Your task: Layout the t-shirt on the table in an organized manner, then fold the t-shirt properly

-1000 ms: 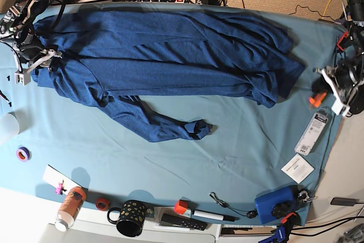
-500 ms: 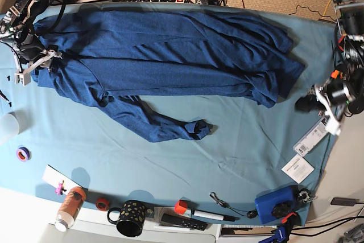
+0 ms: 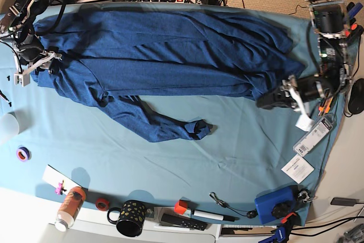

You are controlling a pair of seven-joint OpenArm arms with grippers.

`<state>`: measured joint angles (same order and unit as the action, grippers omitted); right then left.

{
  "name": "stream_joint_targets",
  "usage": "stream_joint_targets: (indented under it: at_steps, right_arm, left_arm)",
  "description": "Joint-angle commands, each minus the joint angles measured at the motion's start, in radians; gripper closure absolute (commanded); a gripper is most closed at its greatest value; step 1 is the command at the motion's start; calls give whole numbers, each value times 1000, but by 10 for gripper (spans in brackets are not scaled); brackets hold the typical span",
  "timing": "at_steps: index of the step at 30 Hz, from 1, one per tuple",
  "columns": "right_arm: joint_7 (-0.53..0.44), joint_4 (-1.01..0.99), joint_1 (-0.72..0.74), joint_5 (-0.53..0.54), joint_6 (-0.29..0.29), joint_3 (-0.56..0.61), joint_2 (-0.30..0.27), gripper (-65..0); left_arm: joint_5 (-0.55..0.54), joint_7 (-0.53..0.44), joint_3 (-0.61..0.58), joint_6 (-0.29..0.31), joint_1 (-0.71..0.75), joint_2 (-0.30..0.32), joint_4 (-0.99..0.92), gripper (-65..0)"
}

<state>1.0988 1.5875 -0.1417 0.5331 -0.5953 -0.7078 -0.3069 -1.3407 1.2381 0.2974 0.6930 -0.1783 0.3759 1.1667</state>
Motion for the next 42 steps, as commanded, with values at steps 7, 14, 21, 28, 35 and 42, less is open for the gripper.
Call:
stream_joint_targets:
  at_steps: [7, 14, 21, 28, 35, 42]
  right_arm:
    - [-22, 13, 6, 16, 1, -6, -19, -305]
    - [-21, 13, 6, 16, 2, -7, -19, -305]
    - [-22, 13, 6, 15, 41, -7, -19, -305]
    - [-24, 13, 6, 4, 50, -7, -19, -305]
    - [-58, 13, 6, 5, 50, -7, -18, -305]
    - [-85, 13, 6, -21, 50, -7, -18, -306]
  left_arm:
    - [-5, 33, -91, 5, -21, 12, 14, 0]
    - [301, -113, -123, -43, -19, 20, 14, 0]
    - [302, -112, -112, -46, -18, 83, 14, 0]
    - [277, -110, 15, -45, -19, 106, 14, 0]
    - [73, -50, 46, 5, -19, 104, 14, 0]
    - [-28, -41, 64, 5, -76, 142, 14, -3]
